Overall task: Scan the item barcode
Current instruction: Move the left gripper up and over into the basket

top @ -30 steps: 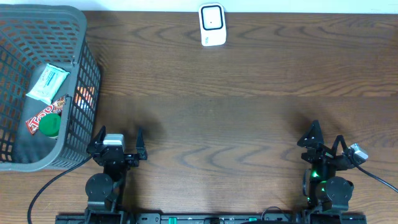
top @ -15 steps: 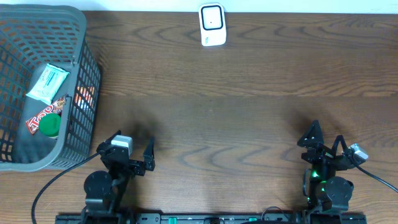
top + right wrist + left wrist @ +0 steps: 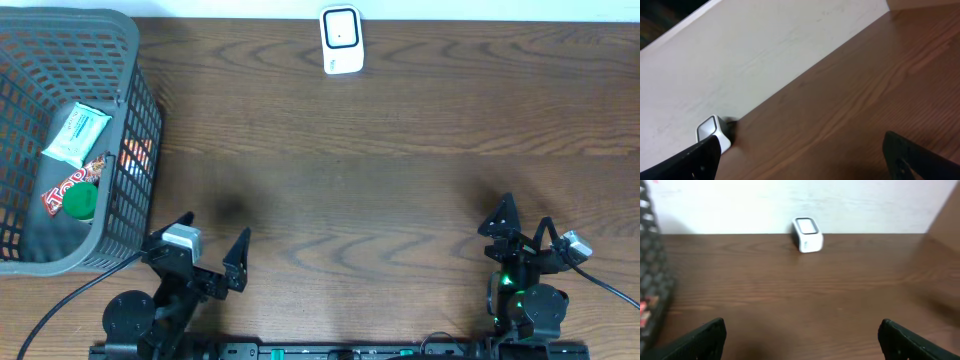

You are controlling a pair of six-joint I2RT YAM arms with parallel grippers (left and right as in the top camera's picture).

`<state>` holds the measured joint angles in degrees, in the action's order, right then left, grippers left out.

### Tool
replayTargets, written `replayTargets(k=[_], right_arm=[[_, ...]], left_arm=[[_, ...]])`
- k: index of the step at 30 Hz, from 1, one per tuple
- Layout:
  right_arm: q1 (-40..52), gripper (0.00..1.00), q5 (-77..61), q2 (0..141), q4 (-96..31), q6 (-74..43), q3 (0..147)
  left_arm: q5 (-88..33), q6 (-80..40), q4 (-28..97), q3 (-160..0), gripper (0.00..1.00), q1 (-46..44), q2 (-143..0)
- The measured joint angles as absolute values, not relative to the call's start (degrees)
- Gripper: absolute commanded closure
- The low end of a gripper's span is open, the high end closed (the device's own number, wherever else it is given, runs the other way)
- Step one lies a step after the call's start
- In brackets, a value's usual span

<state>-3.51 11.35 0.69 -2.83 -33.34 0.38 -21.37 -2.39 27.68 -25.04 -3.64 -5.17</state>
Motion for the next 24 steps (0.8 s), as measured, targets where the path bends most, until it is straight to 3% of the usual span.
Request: replayTargets(k=[8, 17, 24], right_arm=[[-3.51, 0.01, 11.35, 0.69, -2.83, -33.34, 0.38], [-3.51, 0.01, 11.33, 0.69, -2.83, -33.34, 0.38], [-3.51, 0.01, 11.33, 0.69, -2.83, -33.34, 0.38]], left_arm=[[-25.17, -6.07, 27.66, -25.78, 0.02, -3.64, -8.75], [-24.69, -5.89, 32.69, -38.50, 0.02, -3.64, -33.95], [-15.88, -5.45, 34.94, -45.25, 0.02, -3.64, -48.16]])
